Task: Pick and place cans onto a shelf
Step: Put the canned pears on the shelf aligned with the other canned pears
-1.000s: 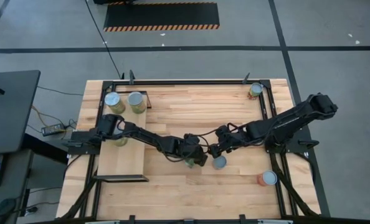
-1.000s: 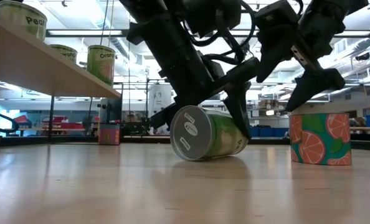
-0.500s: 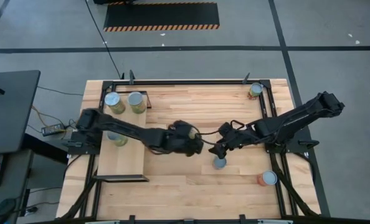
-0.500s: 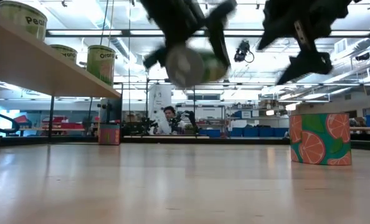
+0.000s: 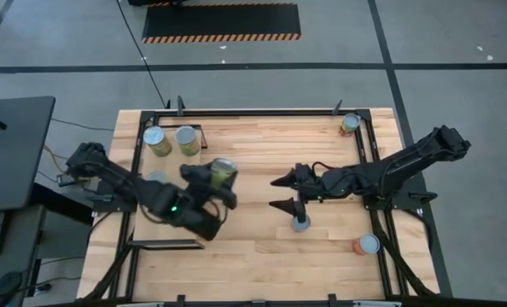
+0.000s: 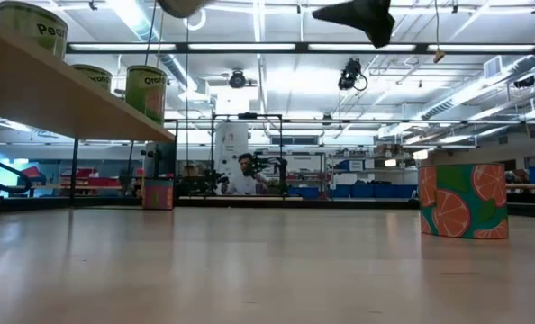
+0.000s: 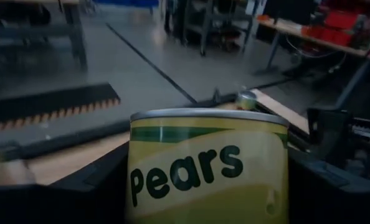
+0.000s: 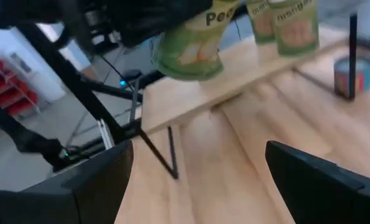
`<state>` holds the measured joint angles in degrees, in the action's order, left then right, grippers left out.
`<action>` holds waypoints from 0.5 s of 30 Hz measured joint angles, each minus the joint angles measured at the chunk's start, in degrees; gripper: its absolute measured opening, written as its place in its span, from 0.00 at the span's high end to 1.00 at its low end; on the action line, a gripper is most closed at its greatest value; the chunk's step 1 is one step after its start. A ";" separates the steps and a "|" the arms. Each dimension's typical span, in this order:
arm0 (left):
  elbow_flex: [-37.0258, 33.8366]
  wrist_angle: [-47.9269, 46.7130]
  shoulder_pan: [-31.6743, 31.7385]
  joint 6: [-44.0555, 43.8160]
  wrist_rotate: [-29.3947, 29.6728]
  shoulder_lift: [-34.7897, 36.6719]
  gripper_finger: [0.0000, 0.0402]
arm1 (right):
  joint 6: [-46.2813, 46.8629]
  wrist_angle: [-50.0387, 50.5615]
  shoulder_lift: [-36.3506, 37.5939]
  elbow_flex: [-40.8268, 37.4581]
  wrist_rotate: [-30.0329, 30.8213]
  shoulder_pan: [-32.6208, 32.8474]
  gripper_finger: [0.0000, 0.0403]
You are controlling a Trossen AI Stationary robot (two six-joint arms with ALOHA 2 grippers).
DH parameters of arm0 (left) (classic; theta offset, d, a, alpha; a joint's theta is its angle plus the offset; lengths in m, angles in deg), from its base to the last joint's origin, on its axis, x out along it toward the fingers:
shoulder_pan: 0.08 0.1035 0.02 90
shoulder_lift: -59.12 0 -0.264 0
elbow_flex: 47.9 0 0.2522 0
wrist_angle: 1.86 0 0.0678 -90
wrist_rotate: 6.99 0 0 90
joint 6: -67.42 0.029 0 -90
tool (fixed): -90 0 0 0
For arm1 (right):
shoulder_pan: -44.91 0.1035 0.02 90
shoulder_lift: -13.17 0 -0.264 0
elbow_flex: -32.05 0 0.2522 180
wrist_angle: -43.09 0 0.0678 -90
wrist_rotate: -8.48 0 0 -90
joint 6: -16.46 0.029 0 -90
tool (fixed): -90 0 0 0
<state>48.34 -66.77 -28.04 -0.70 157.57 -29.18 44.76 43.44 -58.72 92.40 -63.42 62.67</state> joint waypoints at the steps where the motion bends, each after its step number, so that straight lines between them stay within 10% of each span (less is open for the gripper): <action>1: 0.02 -2.34 -0.88 -2.26 1.79 0.19 0.24 | -1.85 -1.91 -0.43 -0.16 0.02 0.04 0.07; 15: -8.36 -33.36 -10.00 -37.83 9.45 0.21 0.24 | -5.04 -15.49 -4.07 -0.09 0.80 1.09 0.07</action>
<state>39.97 -100.13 -38.04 -38.53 167.02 -28.97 39.72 27.95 -62.79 92.31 -62.62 63.76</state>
